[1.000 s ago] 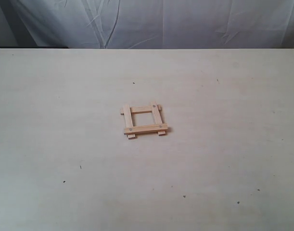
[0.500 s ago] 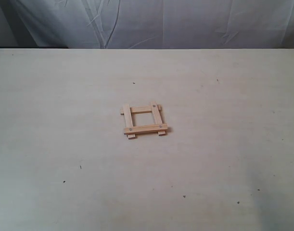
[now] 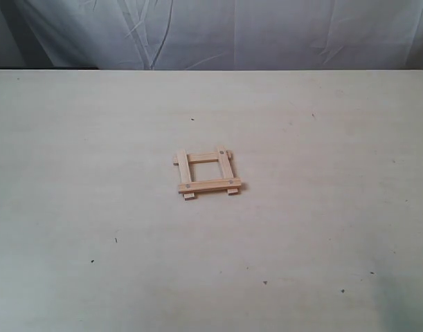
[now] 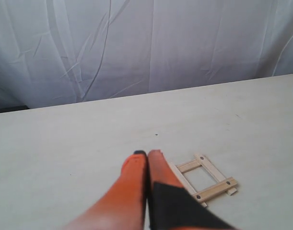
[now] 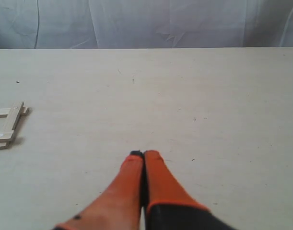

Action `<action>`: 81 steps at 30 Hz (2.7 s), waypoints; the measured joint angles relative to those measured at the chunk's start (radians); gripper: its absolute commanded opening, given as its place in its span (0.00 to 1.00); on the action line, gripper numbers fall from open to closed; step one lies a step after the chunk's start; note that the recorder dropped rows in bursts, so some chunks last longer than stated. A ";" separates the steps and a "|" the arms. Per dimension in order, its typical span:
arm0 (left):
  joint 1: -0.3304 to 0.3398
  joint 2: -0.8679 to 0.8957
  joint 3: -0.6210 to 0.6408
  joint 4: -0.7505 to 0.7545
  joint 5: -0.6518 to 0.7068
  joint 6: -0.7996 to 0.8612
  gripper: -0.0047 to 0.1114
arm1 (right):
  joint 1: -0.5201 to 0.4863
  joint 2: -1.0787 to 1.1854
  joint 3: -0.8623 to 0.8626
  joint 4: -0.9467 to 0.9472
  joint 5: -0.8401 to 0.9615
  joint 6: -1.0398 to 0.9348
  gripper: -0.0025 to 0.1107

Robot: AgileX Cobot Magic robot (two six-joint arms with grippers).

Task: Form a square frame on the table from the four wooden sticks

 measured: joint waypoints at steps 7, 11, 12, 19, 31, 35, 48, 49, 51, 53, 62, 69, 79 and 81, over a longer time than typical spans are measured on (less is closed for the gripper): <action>0.000 0.000 0.000 0.000 0.000 0.000 0.04 | 0.000 0.000 0.000 0.000 0.000 0.000 0.02; 0.000 0.000 0.000 0.080 0.000 0.013 0.04 | 0.000 0.000 0.000 0.019 0.000 0.000 0.02; 0.000 -0.002 0.000 0.098 0.000 0.015 0.04 | 0.000 0.000 0.000 0.019 0.000 0.000 0.02; 0.072 -0.258 0.236 0.223 0.000 0.018 0.04 | 0.000 0.000 0.000 0.021 0.000 0.000 0.02; 0.072 -0.481 0.497 0.238 -0.057 0.018 0.04 | 0.000 0.000 0.000 0.021 0.000 0.000 0.02; 0.072 -0.481 0.508 0.239 -0.072 0.018 0.04 | 0.000 0.000 0.000 0.021 0.000 0.000 0.02; 0.072 -0.481 0.508 0.192 -0.089 -0.061 0.04 | 0.000 0.000 0.000 0.021 0.000 0.000 0.02; 0.072 -0.481 0.508 0.192 -0.089 -0.082 0.04 | 0.000 0.000 0.000 0.021 0.000 0.000 0.02; 0.072 -0.481 0.508 0.192 -0.089 -0.114 0.04 | 0.000 0.000 0.000 0.021 0.000 0.000 0.02; 0.072 -0.481 0.508 0.192 -0.089 -0.131 0.04 | 0.000 0.000 0.000 0.021 0.000 0.000 0.02; 0.094 -0.481 0.508 0.219 -0.089 -0.143 0.04 | 0.000 0.000 0.000 0.021 0.000 0.000 0.02; 0.124 -0.481 0.508 0.237 -0.089 -0.143 0.04 | 0.000 0.000 0.000 0.021 0.000 0.000 0.02; 0.126 -0.481 0.508 0.239 -0.089 -0.145 0.04 | 0.000 0.000 0.000 0.021 0.000 0.000 0.02; 0.126 -0.481 0.508 0.239 -0.089 -0.145 0.04 | 0.000 0.000 0.000 0.021 0.000 0.000 0.02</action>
